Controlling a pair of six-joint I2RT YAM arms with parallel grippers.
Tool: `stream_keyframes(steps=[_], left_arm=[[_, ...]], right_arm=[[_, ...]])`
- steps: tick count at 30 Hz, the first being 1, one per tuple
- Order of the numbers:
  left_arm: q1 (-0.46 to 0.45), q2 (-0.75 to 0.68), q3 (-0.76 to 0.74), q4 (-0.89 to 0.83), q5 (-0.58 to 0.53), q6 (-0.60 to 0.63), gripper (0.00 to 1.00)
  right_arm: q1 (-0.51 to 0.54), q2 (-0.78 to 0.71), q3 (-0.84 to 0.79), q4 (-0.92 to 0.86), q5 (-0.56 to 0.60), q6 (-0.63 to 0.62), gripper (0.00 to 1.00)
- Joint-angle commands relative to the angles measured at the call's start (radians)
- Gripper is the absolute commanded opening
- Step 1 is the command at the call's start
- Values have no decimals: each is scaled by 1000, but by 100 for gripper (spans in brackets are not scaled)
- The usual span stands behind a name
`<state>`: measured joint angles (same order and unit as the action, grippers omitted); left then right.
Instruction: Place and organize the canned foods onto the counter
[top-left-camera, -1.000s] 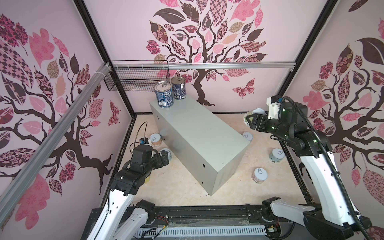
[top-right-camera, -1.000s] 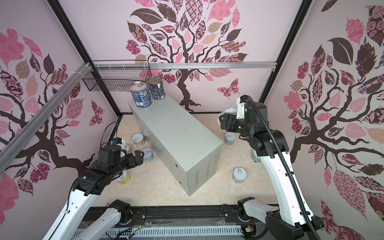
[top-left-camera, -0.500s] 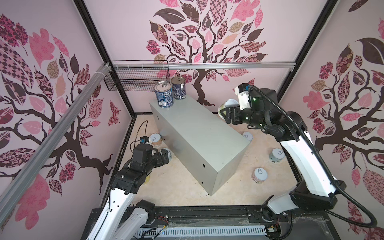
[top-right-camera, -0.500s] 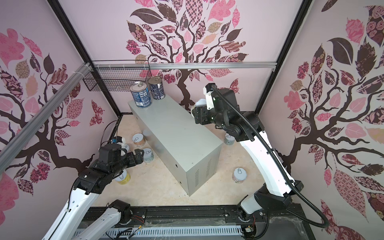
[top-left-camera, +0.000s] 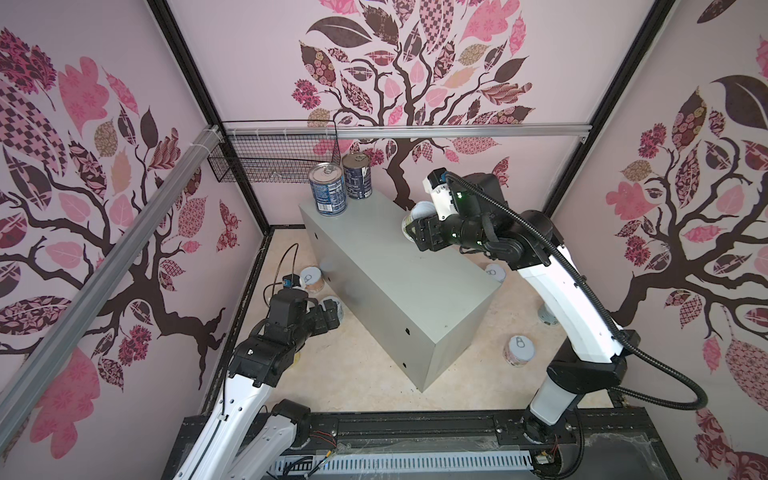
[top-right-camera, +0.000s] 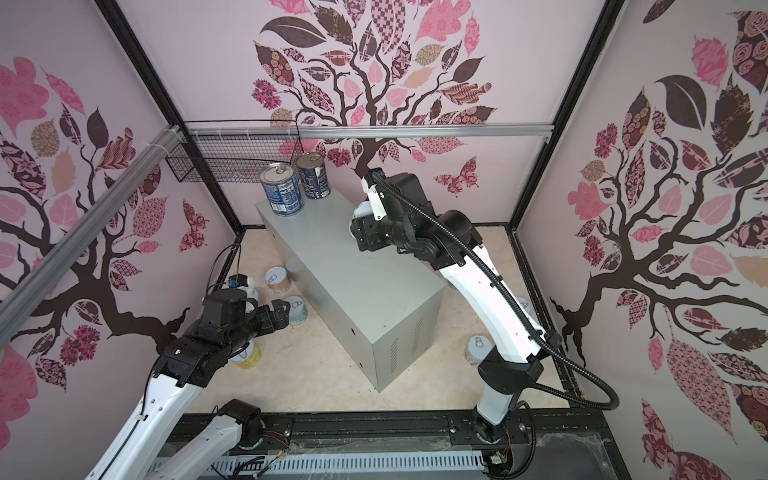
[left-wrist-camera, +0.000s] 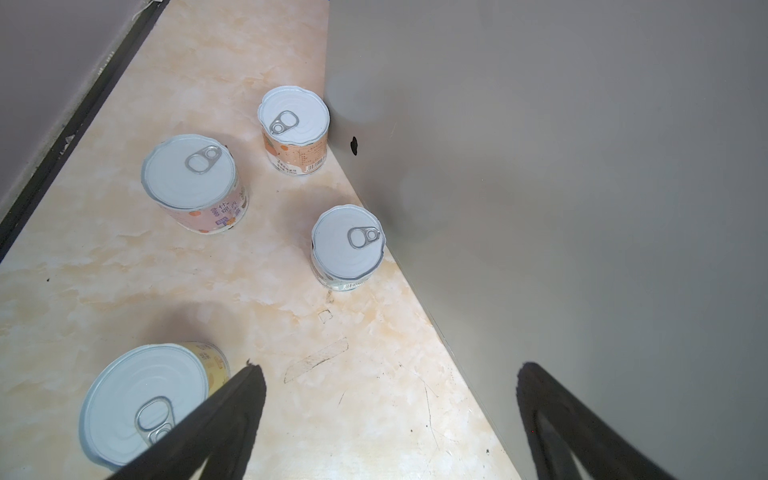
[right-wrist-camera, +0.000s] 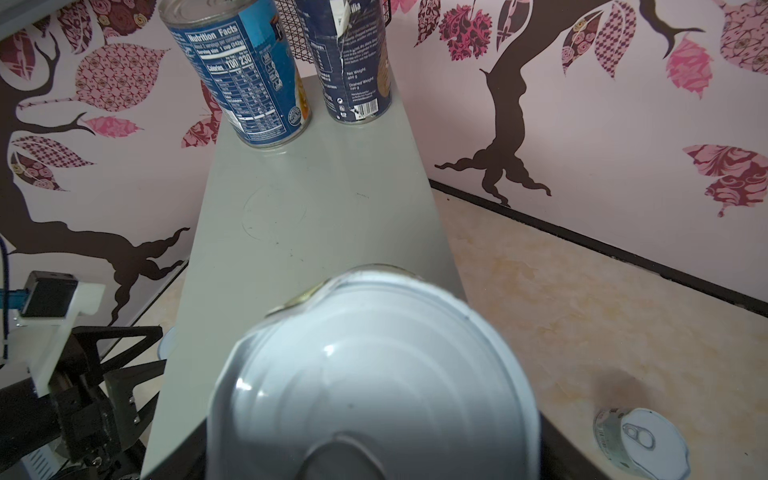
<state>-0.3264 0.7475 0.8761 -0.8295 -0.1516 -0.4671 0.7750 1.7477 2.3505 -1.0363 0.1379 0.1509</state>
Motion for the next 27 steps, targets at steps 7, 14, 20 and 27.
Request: stream_keyframes(steps=[7,14,20,27], left_arm=[[-2,-12,-35,30,21,4,98],[-2,-11,-39,35,31,3,98],[-1,-11,-40,36,34,4,98],[-2,-19,-42,35,32,4,98]], right_arm=[[46,115,118,18,19,-42,53],[55,170,149,7,23,-50,63],[61,202,170,3,26,-55,77],[67,216,187,1,32,-60,85]])
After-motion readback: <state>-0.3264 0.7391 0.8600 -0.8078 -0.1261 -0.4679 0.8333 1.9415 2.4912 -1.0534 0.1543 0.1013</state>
